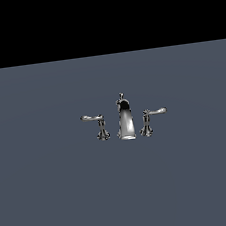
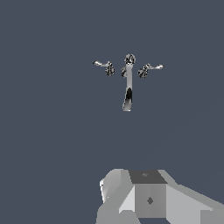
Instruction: Turn on the faucet by rotating a designated handle.
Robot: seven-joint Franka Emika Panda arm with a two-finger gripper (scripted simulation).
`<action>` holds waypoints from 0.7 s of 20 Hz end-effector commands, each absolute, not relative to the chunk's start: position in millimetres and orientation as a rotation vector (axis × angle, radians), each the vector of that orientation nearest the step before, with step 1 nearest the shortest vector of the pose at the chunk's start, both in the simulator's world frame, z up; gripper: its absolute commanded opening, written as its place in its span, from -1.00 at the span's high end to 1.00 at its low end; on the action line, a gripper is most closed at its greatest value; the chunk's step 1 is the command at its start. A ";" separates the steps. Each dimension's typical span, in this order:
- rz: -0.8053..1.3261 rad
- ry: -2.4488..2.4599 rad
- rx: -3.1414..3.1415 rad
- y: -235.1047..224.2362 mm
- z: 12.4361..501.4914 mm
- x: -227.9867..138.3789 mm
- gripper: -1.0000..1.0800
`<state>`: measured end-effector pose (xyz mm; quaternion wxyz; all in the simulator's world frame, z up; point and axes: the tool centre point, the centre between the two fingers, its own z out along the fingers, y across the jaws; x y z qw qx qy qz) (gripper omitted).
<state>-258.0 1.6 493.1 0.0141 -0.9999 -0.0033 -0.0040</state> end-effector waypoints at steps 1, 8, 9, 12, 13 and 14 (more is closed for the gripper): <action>-0.012 -0.010 -3.113 1.6 493.1 -258.0 1.00; -0.012 0.032 -3.113 6.5 486.7 -255.8 1.00; -0.012 0.045 -3.113 8.0 484.8 -255.0 1.00; -0.012 0.094 -3.113 13.8 477.3 -252.1 1.00; -0.012 0.114 -3.112 16.1 474.3 -250.9 1.00; -0.011 0.135 -3.111 18.5 471.0 -249.6 1.00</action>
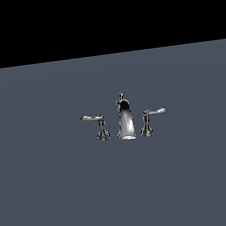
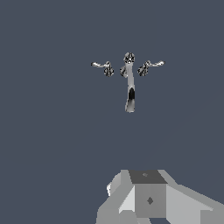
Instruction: Turn on the faucet by rotating a designated handle.
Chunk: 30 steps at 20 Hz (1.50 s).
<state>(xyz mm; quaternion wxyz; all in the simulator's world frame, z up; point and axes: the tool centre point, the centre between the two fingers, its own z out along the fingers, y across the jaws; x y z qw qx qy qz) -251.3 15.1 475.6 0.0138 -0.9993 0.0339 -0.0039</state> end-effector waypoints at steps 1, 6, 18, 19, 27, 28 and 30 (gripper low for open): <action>-0.011 0.159 -3.110 21.2 467.5 -248.1 1.00; -0.010 0.302 -3.101 37.0 445.7 -237.9 1.00; -0.007 0.713 -3.035 77.6 382.1 -200.4 1.00; -0.007 0.747 -3.027 80.6 376.7 -196.7 1.00; -0.005 1.012 -2.949 101.2 334.3 -165.4 1.00; -0.004 1.043 -2.938 103.3 329.1 -161.3 1.00; -0.004 1.106 -2.915 107.3 318.8 -153.0 1.00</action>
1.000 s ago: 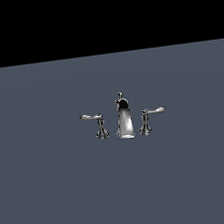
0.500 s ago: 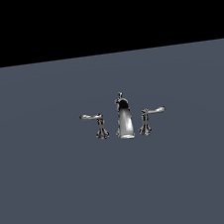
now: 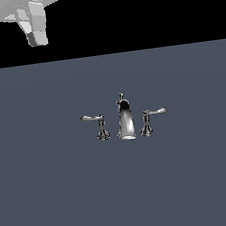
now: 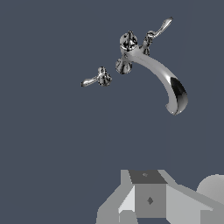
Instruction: Turn on the faucet by rotating a designated handle.
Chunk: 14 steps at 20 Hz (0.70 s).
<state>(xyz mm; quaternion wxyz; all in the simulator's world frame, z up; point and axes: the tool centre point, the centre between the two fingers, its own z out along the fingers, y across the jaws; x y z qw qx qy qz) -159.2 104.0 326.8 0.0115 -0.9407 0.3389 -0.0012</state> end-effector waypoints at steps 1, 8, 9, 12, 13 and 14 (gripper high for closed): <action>-0.003 1.137 -2.903 109.1 313.7 -148.8 1.00; -0.001 1.342 -2.814 119.0 279.4 -119.7 1.00; -0.001 1.369 -2.801 119.9 274.7 -115.6 1.00; 0.000 1.449 -2.761 122.3 261.0 -103.4 1.00; 0.000 1.475 -2.747 122.9 256.5 -99.4 1.00; 0.001 1.501 -2.734 123.5 252.0 -95.5 1.00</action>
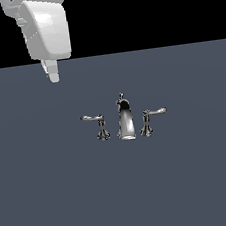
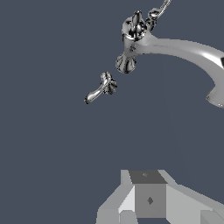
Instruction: Turn on the faucet by rotating a designated handle.
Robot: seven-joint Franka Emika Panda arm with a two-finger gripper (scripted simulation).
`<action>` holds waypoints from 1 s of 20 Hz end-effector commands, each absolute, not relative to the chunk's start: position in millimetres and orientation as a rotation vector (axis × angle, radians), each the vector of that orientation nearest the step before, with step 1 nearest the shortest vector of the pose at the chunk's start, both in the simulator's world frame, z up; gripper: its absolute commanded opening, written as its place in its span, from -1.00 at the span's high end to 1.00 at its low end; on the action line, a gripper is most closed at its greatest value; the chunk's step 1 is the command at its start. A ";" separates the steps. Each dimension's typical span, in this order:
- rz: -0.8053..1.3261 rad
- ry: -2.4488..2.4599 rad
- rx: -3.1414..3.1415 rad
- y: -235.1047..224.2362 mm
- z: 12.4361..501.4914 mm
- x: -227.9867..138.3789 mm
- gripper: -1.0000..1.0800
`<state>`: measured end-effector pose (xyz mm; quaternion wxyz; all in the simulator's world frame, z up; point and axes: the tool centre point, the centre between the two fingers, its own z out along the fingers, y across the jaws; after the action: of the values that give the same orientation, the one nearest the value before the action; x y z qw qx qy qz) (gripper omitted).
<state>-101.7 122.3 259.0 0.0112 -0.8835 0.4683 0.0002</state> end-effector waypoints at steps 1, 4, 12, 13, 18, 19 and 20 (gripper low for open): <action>0.001 1.526 -2.720 123.9 247.6 -91.5 1.00; 0.001 1.600 -2.678 124.6 234.6 -79.8 1.00; 0.001 1.792 -2.558 122.9 199.6 -48.7 1.00; 0.001 1.817 -2.542 122.3 195.0 -44.7 1.00; 0.000 1.943 -2.453 117.5 171.0 -23.9 1.00; -0.001 1.970 -2.433 116.2 165.9 -19.4 1.00; -0.001 1.997 -2.412 114.7 160.6 -14.9 1.00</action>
<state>-21.7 116.8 168.6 0.0059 -0.7806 0.6251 0.0002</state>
